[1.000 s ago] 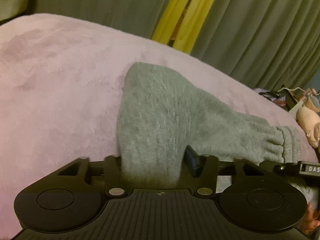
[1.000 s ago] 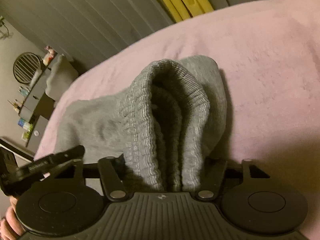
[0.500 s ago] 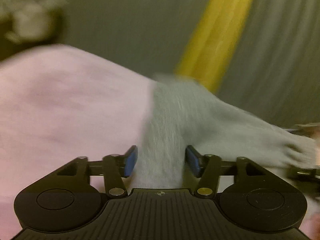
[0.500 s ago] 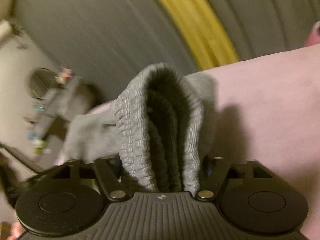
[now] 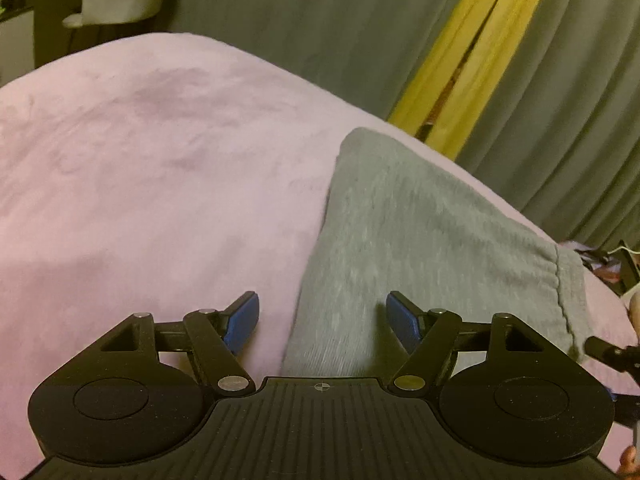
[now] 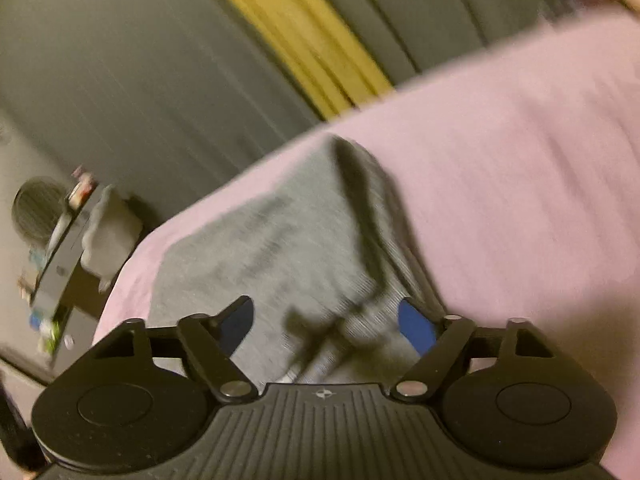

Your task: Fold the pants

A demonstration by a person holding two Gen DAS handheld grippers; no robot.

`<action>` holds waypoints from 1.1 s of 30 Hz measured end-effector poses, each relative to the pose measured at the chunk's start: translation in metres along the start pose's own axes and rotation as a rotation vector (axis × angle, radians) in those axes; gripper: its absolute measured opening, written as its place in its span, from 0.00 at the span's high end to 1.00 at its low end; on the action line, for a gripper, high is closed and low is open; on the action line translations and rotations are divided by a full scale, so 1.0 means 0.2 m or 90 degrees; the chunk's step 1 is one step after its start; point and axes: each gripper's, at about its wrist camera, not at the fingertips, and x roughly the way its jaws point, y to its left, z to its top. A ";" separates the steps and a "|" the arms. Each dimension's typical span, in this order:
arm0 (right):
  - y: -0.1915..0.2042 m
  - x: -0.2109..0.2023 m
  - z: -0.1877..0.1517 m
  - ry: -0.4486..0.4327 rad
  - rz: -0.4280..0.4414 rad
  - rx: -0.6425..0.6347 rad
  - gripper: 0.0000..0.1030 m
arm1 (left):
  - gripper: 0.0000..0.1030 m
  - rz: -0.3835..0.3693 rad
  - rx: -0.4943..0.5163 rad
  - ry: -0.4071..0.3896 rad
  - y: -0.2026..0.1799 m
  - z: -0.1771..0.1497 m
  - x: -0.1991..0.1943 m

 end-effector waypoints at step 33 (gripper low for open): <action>0.13 0.06 -0.10 -0.072 0.014 -0.015 0.55 | 0.20 0.090 -0.094 -0.042 0.17 -0.11 -0.03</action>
